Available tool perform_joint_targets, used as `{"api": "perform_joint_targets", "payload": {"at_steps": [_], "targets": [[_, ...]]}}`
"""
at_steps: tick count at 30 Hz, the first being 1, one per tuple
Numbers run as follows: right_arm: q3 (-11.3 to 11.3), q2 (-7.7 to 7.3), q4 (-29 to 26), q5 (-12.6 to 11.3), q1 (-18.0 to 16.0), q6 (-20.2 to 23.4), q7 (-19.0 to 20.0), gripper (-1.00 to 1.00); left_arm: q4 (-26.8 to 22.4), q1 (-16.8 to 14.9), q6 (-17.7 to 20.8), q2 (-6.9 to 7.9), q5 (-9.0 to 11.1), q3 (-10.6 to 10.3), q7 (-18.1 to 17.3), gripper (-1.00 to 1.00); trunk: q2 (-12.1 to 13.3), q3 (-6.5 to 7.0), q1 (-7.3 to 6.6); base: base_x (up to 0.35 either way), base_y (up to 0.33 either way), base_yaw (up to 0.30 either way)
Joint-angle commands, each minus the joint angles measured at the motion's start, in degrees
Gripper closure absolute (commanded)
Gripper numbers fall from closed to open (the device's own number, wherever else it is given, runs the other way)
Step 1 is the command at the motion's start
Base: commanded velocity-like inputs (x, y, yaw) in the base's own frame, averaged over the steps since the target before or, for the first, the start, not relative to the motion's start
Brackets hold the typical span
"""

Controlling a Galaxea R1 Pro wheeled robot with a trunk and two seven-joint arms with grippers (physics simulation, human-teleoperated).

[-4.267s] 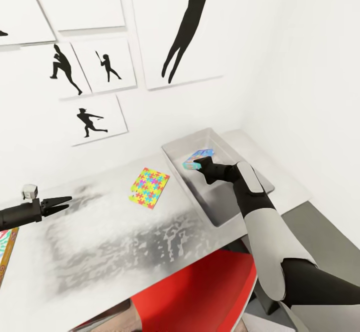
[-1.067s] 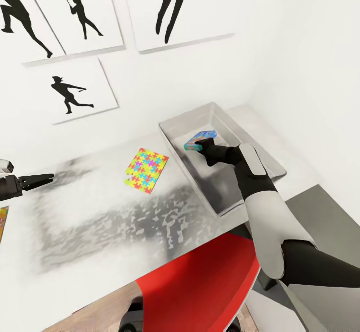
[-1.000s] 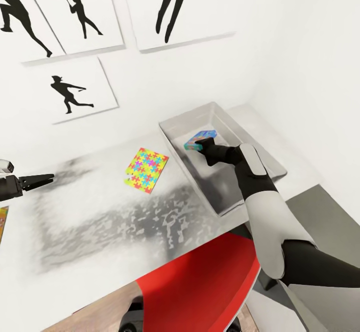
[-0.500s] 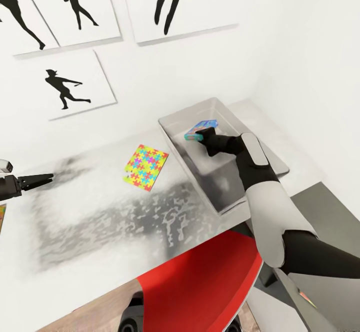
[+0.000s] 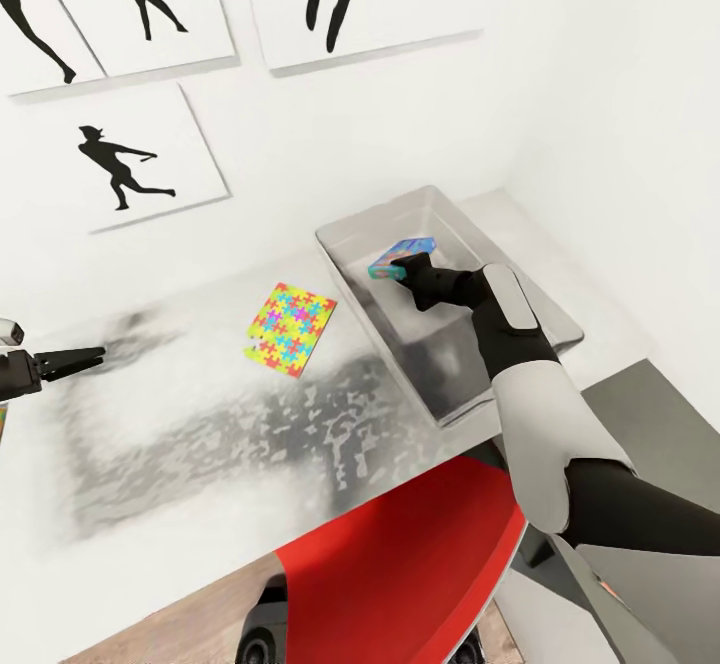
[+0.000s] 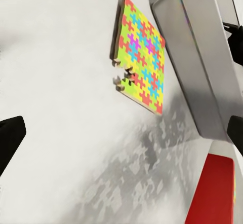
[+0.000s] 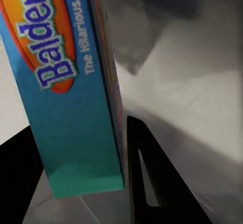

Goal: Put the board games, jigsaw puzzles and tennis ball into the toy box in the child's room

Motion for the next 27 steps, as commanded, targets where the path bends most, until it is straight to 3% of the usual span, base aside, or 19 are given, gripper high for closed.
{"api": "perform_joint_targets", "payload": {"at_steps": [1,27], "targets": [[-0.3,0.06,0.0,-0.3,0.0,0.2,-0.5,1.00,0.0,0.0,0.6,0.03,-0.3,0.0,-0.3,-1.00,-0.1,-0.17,0.03,0.000,0.000,0.000],[-0.3,-0.02,0.0,-0.4,-1.1,0.5,-0.5,1.00,0.0,0.0,0.6,0.85,0.1,0.0,-0.3,-1.00,-0.1,-0.31,0.03,0.000,0.000,0.000]]}}
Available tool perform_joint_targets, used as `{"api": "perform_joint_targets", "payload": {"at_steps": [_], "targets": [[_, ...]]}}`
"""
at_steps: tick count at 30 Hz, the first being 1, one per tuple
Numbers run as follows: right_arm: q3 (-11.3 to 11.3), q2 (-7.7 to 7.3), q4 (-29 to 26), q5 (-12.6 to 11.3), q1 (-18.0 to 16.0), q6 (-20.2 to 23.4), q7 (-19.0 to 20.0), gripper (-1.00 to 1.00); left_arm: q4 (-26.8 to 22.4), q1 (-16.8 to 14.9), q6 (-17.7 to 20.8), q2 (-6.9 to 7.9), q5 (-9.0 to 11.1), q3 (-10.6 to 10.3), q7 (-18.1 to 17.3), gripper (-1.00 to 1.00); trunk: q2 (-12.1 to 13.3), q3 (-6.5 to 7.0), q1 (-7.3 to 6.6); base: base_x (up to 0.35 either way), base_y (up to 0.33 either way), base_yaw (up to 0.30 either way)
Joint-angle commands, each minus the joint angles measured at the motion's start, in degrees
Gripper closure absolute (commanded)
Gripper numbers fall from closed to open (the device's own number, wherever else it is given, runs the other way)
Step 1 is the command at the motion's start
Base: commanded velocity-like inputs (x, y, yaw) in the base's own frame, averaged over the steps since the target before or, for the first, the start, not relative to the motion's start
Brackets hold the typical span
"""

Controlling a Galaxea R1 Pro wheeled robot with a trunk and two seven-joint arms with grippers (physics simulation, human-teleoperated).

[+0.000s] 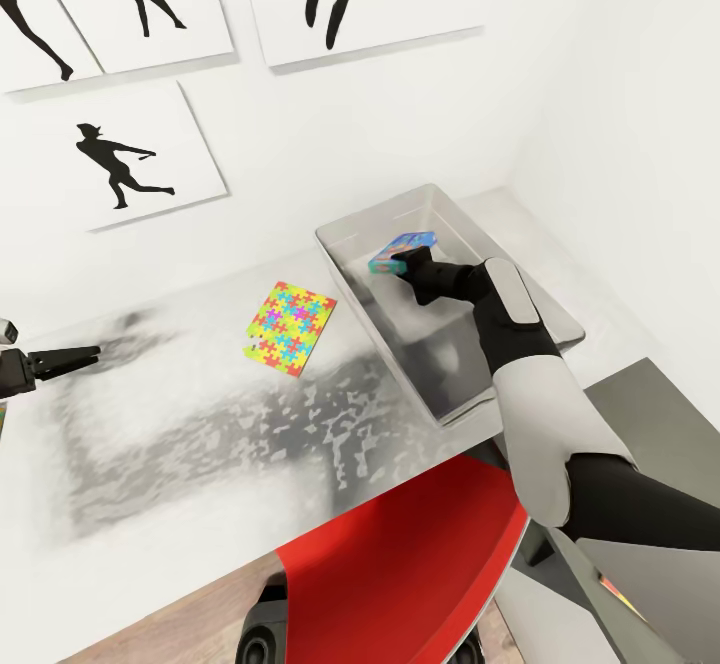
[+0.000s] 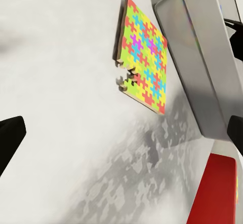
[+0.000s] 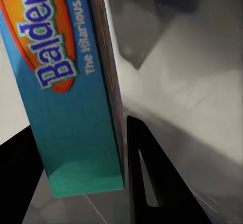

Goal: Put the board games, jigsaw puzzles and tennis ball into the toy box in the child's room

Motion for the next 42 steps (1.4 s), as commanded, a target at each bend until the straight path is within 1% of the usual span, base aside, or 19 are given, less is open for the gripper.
{"api": "perform_joint_targets", "payload": {"at_steps": [1,18,27,42], "targets": [[-0.3,0.07,-0.1,-0.6,0.0,0.1,-0.5,1.00,0.0,0.0,0.6,0.01,-0.2,0.0,-0.3,-1.00,-0.1,-0.08,0.03,0.000,0.000,0.000],[-0.2,-0.02,-0.1,-0.6,0.0,0.5,-0.1,1.00,0.0,0.0,0.6,0.16,-0.2,0.0,-0.3,-1.00,-0.1,-0.08,0.03,0.000,0.000,0.000],[-0.2,-0.02,-0.1,-0.6,0.1,0.6,1.8,1.00,-0.1,0.0,0.6,0.14,-0.2,0.0,-0.3,-1.00,-0.1,-0.08,0.03,0.000,0.000,0.000],[-0.2,-0.02,-0.1,-0.5,0.2,0.1,1.8,1.00,-0.1,0.0,0.6,0.18,-0.2,0.0,-0.3,-1.00,-0.1,-0.12,0.03,0.000,0.000,0.000]]}}
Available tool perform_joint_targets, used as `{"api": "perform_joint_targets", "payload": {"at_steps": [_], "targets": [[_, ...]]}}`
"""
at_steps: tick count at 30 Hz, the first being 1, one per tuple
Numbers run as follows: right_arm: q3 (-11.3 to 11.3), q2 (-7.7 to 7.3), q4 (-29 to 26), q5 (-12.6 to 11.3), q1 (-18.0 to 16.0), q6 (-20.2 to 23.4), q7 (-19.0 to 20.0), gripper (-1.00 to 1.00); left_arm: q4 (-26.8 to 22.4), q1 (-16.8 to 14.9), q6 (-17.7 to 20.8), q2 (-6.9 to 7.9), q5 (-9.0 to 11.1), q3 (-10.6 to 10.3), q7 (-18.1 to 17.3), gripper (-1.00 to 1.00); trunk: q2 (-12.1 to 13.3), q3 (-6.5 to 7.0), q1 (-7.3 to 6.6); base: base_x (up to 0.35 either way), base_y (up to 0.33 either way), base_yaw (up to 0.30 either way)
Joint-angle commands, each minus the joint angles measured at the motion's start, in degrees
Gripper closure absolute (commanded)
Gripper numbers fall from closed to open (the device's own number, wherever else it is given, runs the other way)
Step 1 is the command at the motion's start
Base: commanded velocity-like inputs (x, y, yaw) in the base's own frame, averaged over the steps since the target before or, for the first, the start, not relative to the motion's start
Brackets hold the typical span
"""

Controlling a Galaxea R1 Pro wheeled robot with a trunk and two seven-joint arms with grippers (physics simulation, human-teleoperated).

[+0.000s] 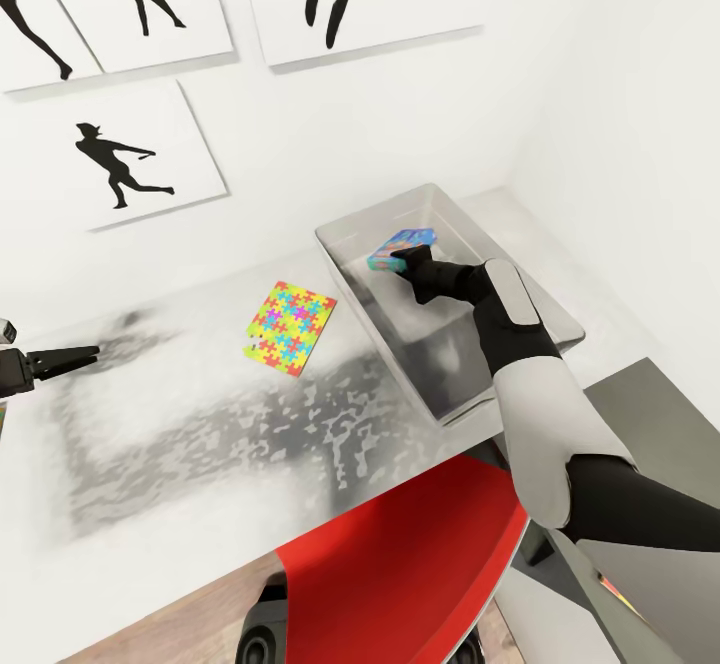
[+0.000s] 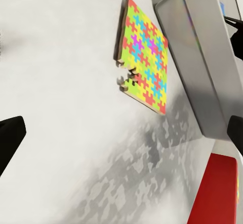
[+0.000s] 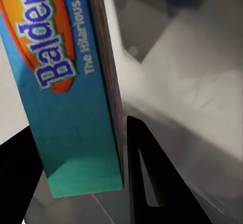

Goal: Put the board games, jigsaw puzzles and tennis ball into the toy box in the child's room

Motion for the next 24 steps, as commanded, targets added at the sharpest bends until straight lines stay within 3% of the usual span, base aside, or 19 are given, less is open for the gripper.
{"api": "perform_joint_targets", "payload": {"at_steps": [1,12,24], "targets": [[-0.3,0.07,-0.1,-0.6,0.0,0.1,-0.6,1.00,0.0,0.0,0.6,0.02,-0.2,0.0,-0.3,-1.00,-0.1,-0.13,0.03,0.000,0.000,0.000],[-0.3,0.07,-0.1,-0.6,-0.2,0.1,-0.6,1.00,0.0,0.0,0.6,0.03,-0.2,0.0,-0.3,-1.00,-0.1,-1.08,0.03,0.000,0.000,0.000],[-0.3,-1.22,-0.1,-0.8,-0.2,0.3,-0.5,1.00,0.0,0.0,0.6,0.72,-0.2,0.0,-0.3,-1.00,-0.1,-2.08,0.03,0.000,0.000,0.000]]}}
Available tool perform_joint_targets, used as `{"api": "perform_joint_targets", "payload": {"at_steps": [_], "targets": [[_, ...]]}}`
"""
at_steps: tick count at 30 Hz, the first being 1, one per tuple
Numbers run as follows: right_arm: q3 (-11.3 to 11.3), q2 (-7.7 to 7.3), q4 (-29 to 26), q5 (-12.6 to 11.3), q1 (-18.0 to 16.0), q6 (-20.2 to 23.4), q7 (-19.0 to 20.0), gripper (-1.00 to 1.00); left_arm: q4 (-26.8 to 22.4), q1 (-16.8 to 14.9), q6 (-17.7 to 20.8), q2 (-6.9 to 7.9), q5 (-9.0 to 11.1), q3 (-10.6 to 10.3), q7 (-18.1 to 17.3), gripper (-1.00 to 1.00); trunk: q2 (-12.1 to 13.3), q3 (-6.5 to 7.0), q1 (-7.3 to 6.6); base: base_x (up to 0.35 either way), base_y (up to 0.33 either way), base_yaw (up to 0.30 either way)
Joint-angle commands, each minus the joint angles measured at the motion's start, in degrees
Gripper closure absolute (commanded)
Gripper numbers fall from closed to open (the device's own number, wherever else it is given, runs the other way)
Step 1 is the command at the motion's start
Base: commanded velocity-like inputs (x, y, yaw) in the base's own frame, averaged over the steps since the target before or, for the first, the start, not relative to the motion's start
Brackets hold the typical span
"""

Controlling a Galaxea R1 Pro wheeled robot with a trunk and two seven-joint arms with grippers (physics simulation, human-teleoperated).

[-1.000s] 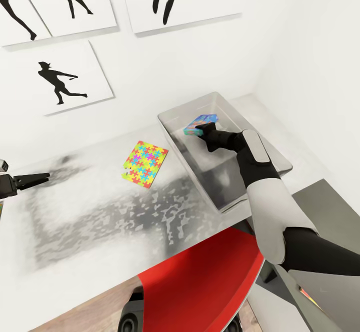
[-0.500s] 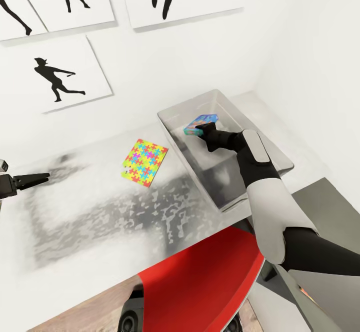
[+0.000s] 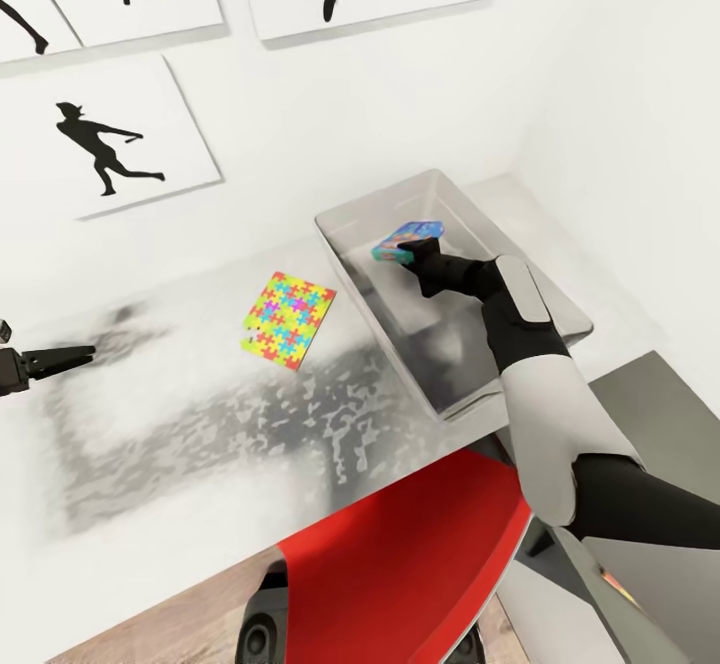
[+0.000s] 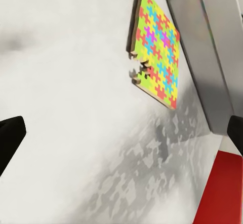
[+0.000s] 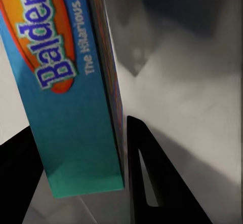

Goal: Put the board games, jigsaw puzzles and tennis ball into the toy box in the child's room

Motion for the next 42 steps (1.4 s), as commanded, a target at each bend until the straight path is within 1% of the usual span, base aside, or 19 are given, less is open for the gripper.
{"api": "perform_joint_targets", "payload": {"at_steps": [1,7,26,27,29,31,35,37,39,42], "targets": [[-0.4,-0.02,1.4,2.1,0.0,0.8,-0.5,1.00,0.0,0.0,0.6,0.03,-0.2,0.0,-0.3,-1.00,-0.1,-0.10,0.05,0.000,0.000,0.000],[-0.4,-0.23,1.4,2.1,0.0,0.8,-0.4,1.00,0.0,0.0,0.6,0.06,-0.2,0.0,-0.3,-1.00,-0.1,-0.13,0.05,0.000,0.000,0.000],[-0.4,-0.21,1.4,2.0,0.1,0.9,-0.4,1.00,0.0,0.0,0.6,0.03,-0.2,0.0,-0.3,-1.00,-0.1,-0.13,0.05,0.000,0.000,0.000],[-0.4,-0.23,1.4,2.0,0.1,0.9,-0.4,-1.00,0.0,0.0,0.6,0.03,-0.2,0.0,-0.3,-1.00,-0.1,-0.13,0.05,0.000,0.000,0.000],[-0.4,-0.26,1.4,2.0,0.1,0.9,-0.3,-1.00,0.0,0.0,0.6,0.03,-0.2,0.0,-0.3,-1.00,-0.1,-0.13,0.05,0.000,0.000,0.000],[-0.3,-0.27,1.4,2.0,0.1,1.1,0.6,-1.00,0.0,0.0,0.6,0.03,-0.2,0.0,-0.3,-1.00,-0.1,-0.13,0.05,0.000,0.000,0.000],[-0.2,-0.40,1.4,2.3,0.4,1.1,5.9,-1.00,0.0,0.0,0.6,0.03,-0.2,0.0,-0.3,-1.00,-0.1,-0.13,0.05,0.000,0.000,0.000],[-0.1,-1.06,1.5,2.3,0.5,1.1,7.6,-1.00,0.0,0.0,0.6,0.03,-0.2,0.0,-0.3,-1.00,-0.1,-0.13,0.05,0.000,0.000,0.000],[-0.1,-1.64,1.5,2.2,0.6,1.0,8.3,-1.00,0.0,0.0,0.6,0.03,-0.2,0.0,-0.3,-1.00,-0.1,-0.13,0.05,0.000,0.000,0.000],[-0.1,-1.87,1.5,2.4,0.6,1.1,8.5,-1.00,0.0,0.0,0.6,0.03,-0.3,0.0,-0.3,-1.00,-0.1,-0.13,0.05,0.000,0.000,0.000]]}}
